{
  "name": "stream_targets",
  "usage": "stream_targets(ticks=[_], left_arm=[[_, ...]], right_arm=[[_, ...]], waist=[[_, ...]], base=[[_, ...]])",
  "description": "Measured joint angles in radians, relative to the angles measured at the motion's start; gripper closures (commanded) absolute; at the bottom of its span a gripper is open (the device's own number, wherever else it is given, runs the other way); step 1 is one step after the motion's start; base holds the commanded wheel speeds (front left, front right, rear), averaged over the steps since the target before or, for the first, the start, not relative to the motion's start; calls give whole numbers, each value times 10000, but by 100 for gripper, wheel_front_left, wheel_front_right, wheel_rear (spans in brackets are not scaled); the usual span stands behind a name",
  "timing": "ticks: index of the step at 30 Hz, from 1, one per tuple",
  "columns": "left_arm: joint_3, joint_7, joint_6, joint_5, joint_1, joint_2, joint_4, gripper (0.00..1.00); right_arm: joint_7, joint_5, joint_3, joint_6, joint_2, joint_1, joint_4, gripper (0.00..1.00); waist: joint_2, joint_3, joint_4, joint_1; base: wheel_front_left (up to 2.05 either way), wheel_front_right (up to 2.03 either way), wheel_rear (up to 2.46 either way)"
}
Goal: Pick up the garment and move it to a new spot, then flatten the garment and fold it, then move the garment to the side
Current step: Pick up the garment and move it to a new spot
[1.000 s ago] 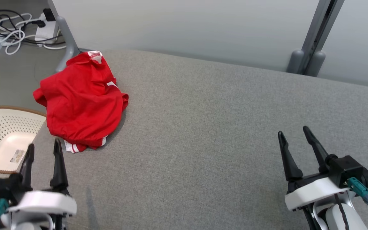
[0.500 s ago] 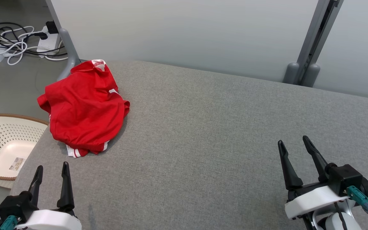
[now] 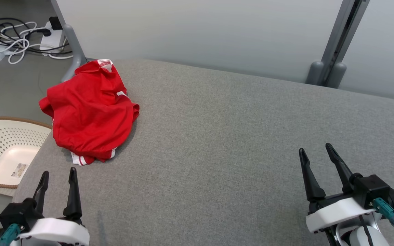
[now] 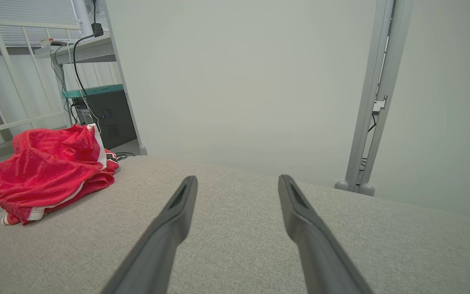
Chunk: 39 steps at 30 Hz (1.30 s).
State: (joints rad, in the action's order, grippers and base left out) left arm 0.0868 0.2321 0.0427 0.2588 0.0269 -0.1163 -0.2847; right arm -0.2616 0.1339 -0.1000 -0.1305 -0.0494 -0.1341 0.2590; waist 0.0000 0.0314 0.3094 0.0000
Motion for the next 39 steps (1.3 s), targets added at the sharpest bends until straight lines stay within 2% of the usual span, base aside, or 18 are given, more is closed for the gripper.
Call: stream_targets(ticks=[4,9,12,21,29,30,31,32,39], left_arm=[[-42,4,0,140,471,33,27,0],[-44,-165,104,456,1941,-13,-96,0],[-12,-472,180,610,3018,-247,-518,0],[196,-1595,621,1482,5641,-1133,-3496,0],[303,-2337,757,2088,7113,-1712,-6146,0],[295,-2441,780,2192,7375,-1778,-6610,51],[276,-2439,796,2247,7466,-1814,-6755,51],[255,-2385,802,2261,7569,-1847,-6892,100],[-59,-1666,834,2142,7816,-2150,-7605,100]], right_arm=[[40,-117,75,0,4,-88,-171,0],[280,-299,59,0,-50,-538,-568,0],[453,-399,-61,0,-169,-856,-821,0],[673,-479,-393,0,-449,-1648,-1131,0],[663,-466,-435,0,-514,-1865,-1078,0],[650,-466,-433,0,-535,-1902,-1049,0],[642,-466,-435,0,-531,-1922,-1043,0],[633,-466,-431,0,-535,-1941,-1035,0],[591,-451,-439,0,-516,-2056,-926,0]], waist=[[0,276,55,0],[0,907,107,0],[0,1393,95,0],[0,2831,-313,0],[0,3603,-850,0],[0,3709,-933,0],[0,3744,-966,0],[0,3775,-990,0],[0,3788,-1050,0]], base=[[0,0,0],[0,0,0],[0,0,0],[0,0,0],[0,0,0],[0,0,0],[0,0,0],[0,0,0],[0,0,0]])
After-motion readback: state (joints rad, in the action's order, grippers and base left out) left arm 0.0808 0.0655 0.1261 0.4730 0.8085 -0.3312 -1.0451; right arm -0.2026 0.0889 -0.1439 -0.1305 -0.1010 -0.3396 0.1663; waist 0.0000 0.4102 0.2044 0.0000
